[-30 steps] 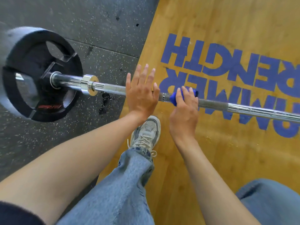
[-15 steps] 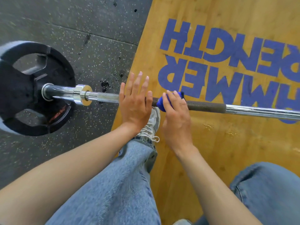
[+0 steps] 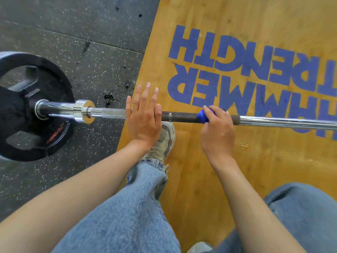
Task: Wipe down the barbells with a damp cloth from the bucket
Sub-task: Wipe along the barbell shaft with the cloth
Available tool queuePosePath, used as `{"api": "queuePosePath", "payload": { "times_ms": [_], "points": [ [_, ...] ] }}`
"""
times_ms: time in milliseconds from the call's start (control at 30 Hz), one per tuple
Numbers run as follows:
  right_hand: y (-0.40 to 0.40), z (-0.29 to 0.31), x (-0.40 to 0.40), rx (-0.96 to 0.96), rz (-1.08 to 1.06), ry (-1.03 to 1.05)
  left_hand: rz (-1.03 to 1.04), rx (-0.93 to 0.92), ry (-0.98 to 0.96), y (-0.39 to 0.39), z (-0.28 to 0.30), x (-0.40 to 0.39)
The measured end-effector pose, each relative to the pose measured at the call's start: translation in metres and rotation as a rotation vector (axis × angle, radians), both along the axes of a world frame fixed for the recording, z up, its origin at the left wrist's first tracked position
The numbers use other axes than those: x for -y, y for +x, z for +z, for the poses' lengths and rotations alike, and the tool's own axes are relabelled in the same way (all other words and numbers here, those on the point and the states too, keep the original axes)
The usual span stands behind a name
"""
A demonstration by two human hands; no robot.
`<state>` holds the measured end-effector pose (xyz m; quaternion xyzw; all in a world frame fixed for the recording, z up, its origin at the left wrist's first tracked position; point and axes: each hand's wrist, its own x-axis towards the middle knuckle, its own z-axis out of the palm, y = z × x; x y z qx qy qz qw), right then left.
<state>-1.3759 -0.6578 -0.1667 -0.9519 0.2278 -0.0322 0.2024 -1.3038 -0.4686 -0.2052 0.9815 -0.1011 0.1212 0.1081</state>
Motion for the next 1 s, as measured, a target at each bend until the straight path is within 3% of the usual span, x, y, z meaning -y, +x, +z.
{"api": "queuePosePath", "payload": {
  "times_ms": [100, 267, 400, 467, 567, 667, 733, 833, 1000],
  "points": [
    [0.013, -0.001, -0.002, 0.008, -0.105, 0.007, 0.009, 0.013, 0.001, 0.007, 0.001, 0.004],
    [0.017, 0.001, -0.027, 0.065, 0.289, 0.003, 0.003, 0.020, -0.010, 0.023, 0.001, 0.007],
    [0.006, -0.003, 0.033, 0.075, -0.071, -0.001, 0.013, -0.003, -0.008, 0.037, 0.002, 0.011],
    [0.017, -0.008, 0.026, 0.083, -0.200, 0.009, 0.017, -0.012, 0.011, 0.044, 0.001, 0.014],
    [0.035, -0.012, 0.001, 0.129, -0.035, -0.005, 0.016, -0.029, 0.022, 0.056, 0.001, 0.018],
    [0.033, -0.011, 0.027, 0.129, 0.182, -0.046, 0.039, -0.032, 0.059, 0.068, 0.004, 0.022],
    [0.030, -0.012, 0.056, 0.125, 0.041, -0.021, 0.021, 0.013, 0.077, 0.071, 0.010, 0.032],
    [0.042, -0.014, 0.051, 0.150, -0.148, -0.006, -0.176, 0.061, 0.015, 0.065, 0.016, 0.084],
    [0.051, -0.023, 0.049, 0.219, 0.158, -0.113, -0.173, -0.107, -0.018, 0.076, 0.003, 0.155]
  ]
}}
